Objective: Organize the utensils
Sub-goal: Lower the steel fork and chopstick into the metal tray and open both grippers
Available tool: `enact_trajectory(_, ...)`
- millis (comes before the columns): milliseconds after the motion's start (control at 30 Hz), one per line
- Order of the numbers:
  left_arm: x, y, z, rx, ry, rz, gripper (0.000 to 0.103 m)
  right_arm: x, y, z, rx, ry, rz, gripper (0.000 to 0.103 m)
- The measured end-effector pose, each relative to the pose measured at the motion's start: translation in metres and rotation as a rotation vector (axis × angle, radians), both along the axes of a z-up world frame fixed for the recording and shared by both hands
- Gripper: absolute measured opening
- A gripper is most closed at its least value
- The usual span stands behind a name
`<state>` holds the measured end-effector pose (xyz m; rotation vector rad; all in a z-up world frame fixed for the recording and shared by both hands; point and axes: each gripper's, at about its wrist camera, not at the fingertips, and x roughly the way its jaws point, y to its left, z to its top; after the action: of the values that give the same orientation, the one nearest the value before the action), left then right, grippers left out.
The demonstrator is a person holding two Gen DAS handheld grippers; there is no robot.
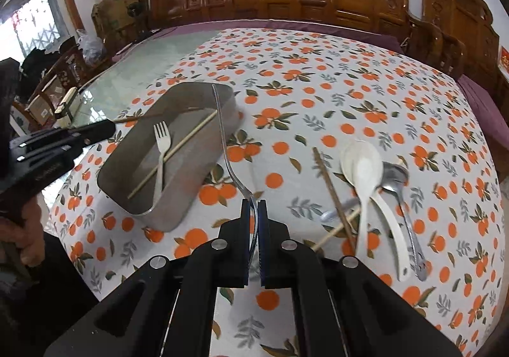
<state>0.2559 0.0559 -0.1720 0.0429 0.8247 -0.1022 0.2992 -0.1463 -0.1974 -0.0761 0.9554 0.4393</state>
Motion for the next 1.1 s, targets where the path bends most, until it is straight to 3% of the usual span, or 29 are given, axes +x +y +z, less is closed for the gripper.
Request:
enact_trajectory(267, 0.011, 0.003, -0.023, 0.006, 0.082, 0.015, 0.004, 0.009, 0.015, -0.001, 0.018, 0.014, 0.017, 0.005)
enact_trajectory(567, 0.019, 0.005, -0.028, -0.008, 0.116, 0.018, 0.005, 0.015, 0.029, 0.000, 0.046, 0.036, 0.022, 0.005)
enact_trajectory(633, 0.018, 0.006, -0.025, -0.013, 0.108, 0.017, 0.009, 0.017, 0.032, -0.001, 0.054, 0.043, 0.016, 0.005)
enact_trajectory(700, 0.017, 0.010, -0.020, -0.022, 0.098, 0.019, 0.024, 0.018, 0.036, -0.002, 0.059, 0.050, 0.015, 0.005)
enact_trajectory(833, 0.013, 0.018, -0.010, -0.027, 0.070, 0.025, 0.027, 0.020, 0.046, -0.002, 0.074, 0.066, 0.011, 0.005)
enact_trajectory(900, 0.011, 0.025, -0.004, -0.025, 0.054, 0.037, 0.034, 0.021, 0.054, -0.002, 0.083, 0.077, 0.004, 0.005)
enact_trajectory(1067, 0.009, 0.045, 0.006, -0.024, 0.036, 0.071, 0.036, 0.027, 0.074, -0.003, 0.076, 0.090, 0.000, 0.005)
enact_trajectory(1100, 0.010, 0.049, 0.007, -0.023, 0.033, 0.077, 0.041, 0.028, 0.078, -0.004, 0.074, 0.094, -0.005, 0.005)
